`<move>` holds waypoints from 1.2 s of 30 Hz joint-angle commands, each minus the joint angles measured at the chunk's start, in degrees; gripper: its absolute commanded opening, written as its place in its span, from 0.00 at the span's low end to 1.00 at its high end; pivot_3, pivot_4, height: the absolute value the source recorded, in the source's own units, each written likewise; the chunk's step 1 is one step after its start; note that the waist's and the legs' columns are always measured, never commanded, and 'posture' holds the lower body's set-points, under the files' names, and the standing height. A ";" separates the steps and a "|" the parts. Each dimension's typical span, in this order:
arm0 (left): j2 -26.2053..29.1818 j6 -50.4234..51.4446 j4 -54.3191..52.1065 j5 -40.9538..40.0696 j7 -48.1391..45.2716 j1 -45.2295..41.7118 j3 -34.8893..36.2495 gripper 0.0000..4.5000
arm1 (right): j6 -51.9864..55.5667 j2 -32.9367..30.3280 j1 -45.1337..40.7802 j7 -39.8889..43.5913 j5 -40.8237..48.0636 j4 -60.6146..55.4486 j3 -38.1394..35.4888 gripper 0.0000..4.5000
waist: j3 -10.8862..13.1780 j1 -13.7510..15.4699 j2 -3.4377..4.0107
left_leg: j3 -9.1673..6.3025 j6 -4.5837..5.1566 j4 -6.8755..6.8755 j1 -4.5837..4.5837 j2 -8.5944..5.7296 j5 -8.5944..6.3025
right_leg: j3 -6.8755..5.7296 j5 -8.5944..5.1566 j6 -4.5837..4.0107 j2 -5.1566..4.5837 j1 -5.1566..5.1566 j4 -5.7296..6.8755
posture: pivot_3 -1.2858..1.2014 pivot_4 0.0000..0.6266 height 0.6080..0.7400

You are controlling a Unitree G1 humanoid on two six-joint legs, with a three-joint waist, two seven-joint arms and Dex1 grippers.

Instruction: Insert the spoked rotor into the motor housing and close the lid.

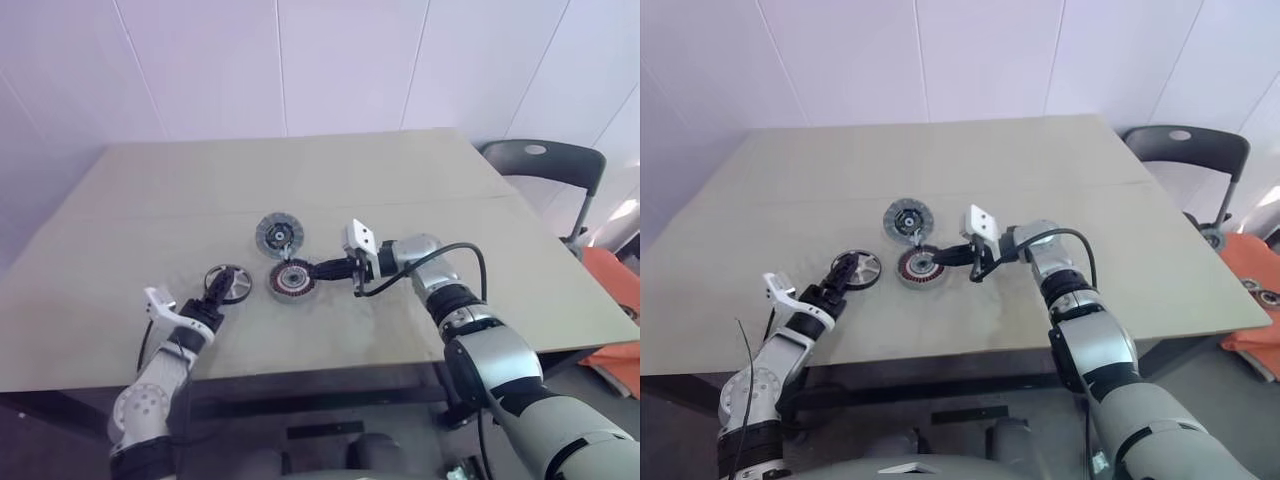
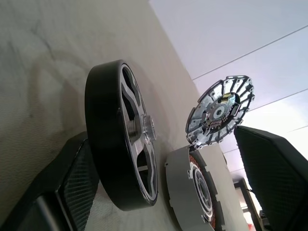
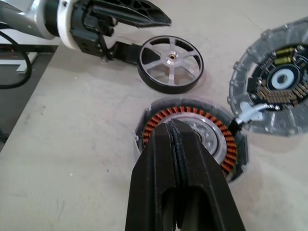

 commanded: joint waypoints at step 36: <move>0.65 -2.58 1.74 0.09 0.84 0.76 0.59 0.54 | -0.65 0.21 -0.77 -1.03 -0.70 -1.17 0.24 0.00 | 0.01 0.03 0.01 | 0.03 0.00 -0.06 0.01 0.15 0.00 | 0.09 -0.05 -0.09 0.23 -0.08 -0.02 | 0.52 0.00 1.00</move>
